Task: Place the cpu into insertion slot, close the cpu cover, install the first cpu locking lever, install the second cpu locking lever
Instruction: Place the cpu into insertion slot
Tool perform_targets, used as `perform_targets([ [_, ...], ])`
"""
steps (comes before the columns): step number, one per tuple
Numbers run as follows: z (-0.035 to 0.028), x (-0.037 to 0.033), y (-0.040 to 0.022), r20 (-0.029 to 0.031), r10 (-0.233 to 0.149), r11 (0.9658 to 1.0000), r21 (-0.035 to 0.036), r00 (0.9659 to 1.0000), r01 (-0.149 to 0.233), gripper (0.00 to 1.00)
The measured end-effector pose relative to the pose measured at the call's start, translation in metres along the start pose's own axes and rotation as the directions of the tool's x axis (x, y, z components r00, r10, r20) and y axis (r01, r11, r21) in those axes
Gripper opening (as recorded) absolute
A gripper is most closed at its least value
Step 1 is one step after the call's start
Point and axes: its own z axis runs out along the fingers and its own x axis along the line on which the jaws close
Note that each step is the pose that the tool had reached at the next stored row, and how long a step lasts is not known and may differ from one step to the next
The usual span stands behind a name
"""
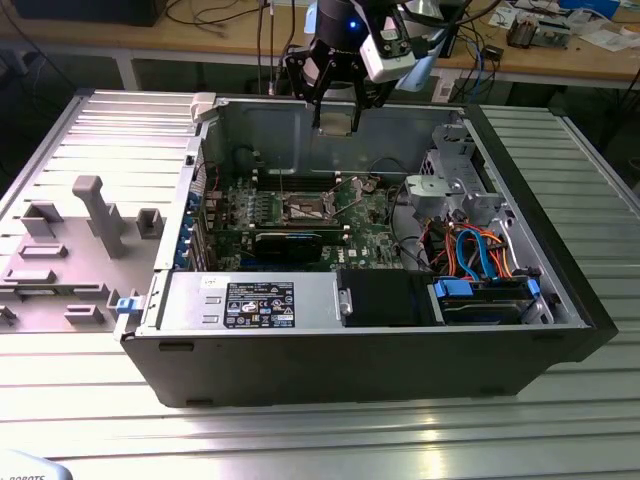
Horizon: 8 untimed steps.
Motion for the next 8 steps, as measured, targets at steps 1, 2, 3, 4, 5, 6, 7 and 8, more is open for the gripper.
perform_targets([
  [1,0.0,0.0,0.0,0.0001,0.001,1.0,-0.0001,1.0,-0.001,0.55],
  [2,0.0,0.0,0.0,0.0002,0.003,1.0,0.0,1.0,-0.003,0.55],
  [3,0.0,0.0,0.0,0.0004,0.004,1.0,-0.0001,1.0,-0.004,0.55],
  [4,0.0,0.0,0.0,0.0005,0.005,1.0,-0.0001,1.0,-0.005,0.55],
  [5,0.0,0.0,0.0,0.0006,0.007,1.0,-0.0001,1.0,-0.007,0.55],
  [6,0.0,0.0,0.0,0.0008,0.008,1.0,-0.0002,1.0,-0.008,0.55],
  [7,0.0,0.0,0.0,0.0009,0.01,1.0,-0.0002,1.0,-0.01,0.55],
  [8,0.0,0.0,0.0,0.0011,0.012,0.9999,-0.0003,0.9999,-0.012,0.55],
])
